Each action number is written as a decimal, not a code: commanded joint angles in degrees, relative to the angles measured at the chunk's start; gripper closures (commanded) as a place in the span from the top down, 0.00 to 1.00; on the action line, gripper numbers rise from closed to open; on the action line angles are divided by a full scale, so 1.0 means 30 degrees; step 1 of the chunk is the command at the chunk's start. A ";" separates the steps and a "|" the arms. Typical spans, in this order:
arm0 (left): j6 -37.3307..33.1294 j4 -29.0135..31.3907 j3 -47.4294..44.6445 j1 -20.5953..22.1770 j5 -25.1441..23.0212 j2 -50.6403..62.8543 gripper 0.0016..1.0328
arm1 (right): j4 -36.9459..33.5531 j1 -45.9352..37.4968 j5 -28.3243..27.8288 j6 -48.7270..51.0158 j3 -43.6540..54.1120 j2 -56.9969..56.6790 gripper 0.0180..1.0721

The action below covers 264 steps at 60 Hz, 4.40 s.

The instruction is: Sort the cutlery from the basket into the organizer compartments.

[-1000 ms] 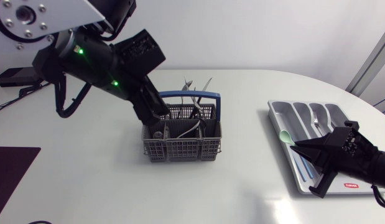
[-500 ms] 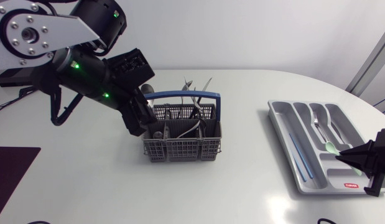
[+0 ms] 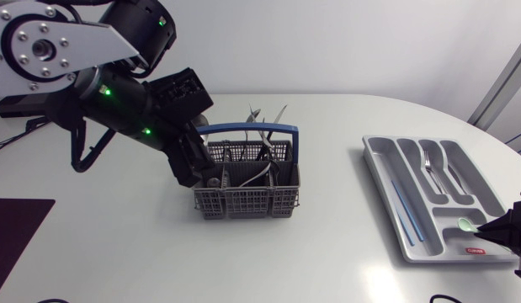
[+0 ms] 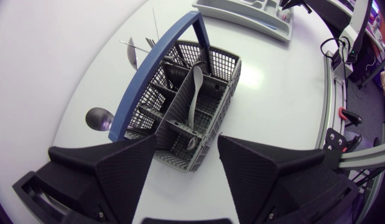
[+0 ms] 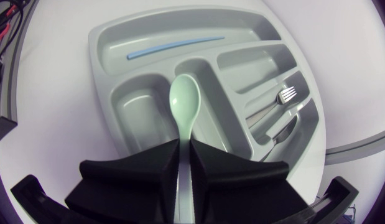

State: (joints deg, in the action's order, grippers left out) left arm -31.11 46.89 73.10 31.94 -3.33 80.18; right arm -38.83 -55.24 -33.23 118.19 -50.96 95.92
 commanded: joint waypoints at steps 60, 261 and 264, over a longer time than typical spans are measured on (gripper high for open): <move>0.0615 0.2591 -0.0373 -0.0189 0.0086 0.0519 0.58 | -0.3200 0.8629 -0.1432 -0.9690 0.4389 -1.2315 0.83; 0.2168 0.2328 0.0741 -0.2621 -1.6086 -0.0360 0.03 | 0.2923 2.9694 0.4310 -3.0637 0.2455 -1.6182 0.87; 0.2109 0.2328 0.0682 -0.2093 -1.6145 -0.0331 0.03 | 0.3041 2.9723 0.4076 -3.0667 0.2485 -1.6036 0.87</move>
State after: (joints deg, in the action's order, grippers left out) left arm -25.08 53.12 76.01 23.33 -50.39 79.88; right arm -30.79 33.34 -20.10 28.14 -42.46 46.61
